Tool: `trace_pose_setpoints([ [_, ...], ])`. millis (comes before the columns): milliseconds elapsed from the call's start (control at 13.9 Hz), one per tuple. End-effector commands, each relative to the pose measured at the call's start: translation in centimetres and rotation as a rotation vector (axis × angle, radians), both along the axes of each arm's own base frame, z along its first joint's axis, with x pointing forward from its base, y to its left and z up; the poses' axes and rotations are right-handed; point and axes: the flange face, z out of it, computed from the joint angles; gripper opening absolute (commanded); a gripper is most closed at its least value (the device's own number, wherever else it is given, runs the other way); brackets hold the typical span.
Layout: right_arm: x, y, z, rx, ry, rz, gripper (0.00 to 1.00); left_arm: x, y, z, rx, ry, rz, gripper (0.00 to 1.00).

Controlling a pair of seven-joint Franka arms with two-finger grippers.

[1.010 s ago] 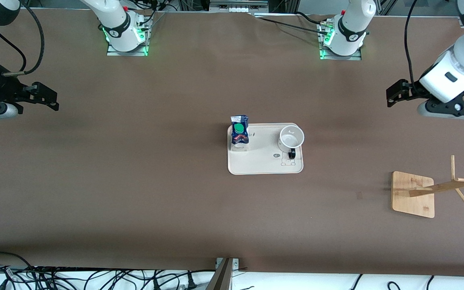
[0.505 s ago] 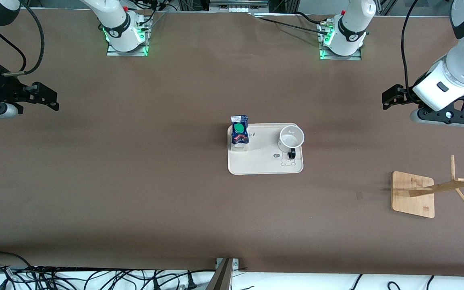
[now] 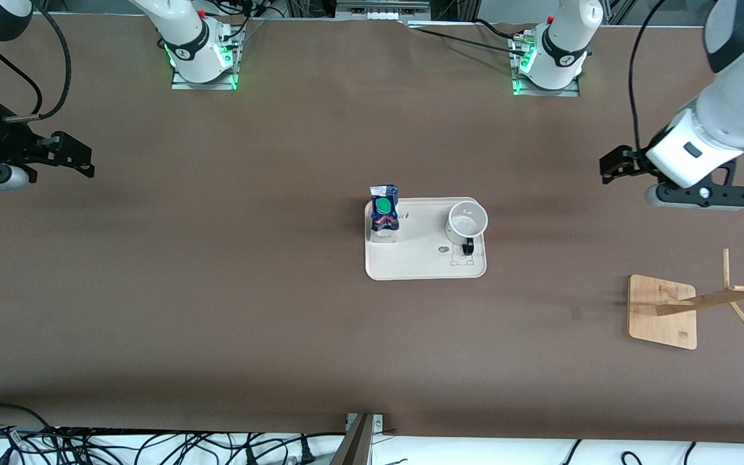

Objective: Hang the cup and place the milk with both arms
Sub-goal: 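Lower the left gripper and grasp the white mug by its rim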

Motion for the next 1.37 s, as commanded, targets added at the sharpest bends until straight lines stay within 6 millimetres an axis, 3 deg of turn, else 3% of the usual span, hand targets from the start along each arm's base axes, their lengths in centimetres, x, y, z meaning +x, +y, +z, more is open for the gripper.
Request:
trace_pose_setpoints([
  [0,0.1,0.1,0.5,0.002,-0.008,-0.001,1.00,2.3,-4.0,-5.9,-0.043,-0.046,-0.015,1.00],
  [289,0.1,0.1,0.6,0.002,-0.010,-0.001,1.00,2.7,-10.2,-11.7,-0.059,0.008,0.049,1.00],
  [505,0.1,0.1,0.5,0.002,-0.008,-0.001,1.00,1.1,-16.8,-16.9,-0.021,0.055,0.086,0.91],
  [722,0.1,0.1,0.5,0.001,-0.006,-0.001,1.00,0.4,-20.7,-22.7,0.048,0.028,0.079,0.82],
  [794,0.1,0.1,0.5,0.002,-0.008,-0.001,1.00,0.3,-21.5,-24.1,0.043,0.016,0.138,0.82],
  [938,0.1,0.1,0.5,0.002,-0.008,-0.001,1.00,-2.1,-24.0,-26.7,0.062,0.034,0.159,0.70],
  [1082,0.1,0.1,0.5,0.002,-0.008,-0.001,1.00,-3.6,-24.3,-28.7,0.063,0.035,0.198,0.70],
  [1299,0.1,0.1,0.5,0.002,-0.008,-0.001,1.00,-6.2,-26.5,-31.2,0.071,0.038,0.236,0.65],
])
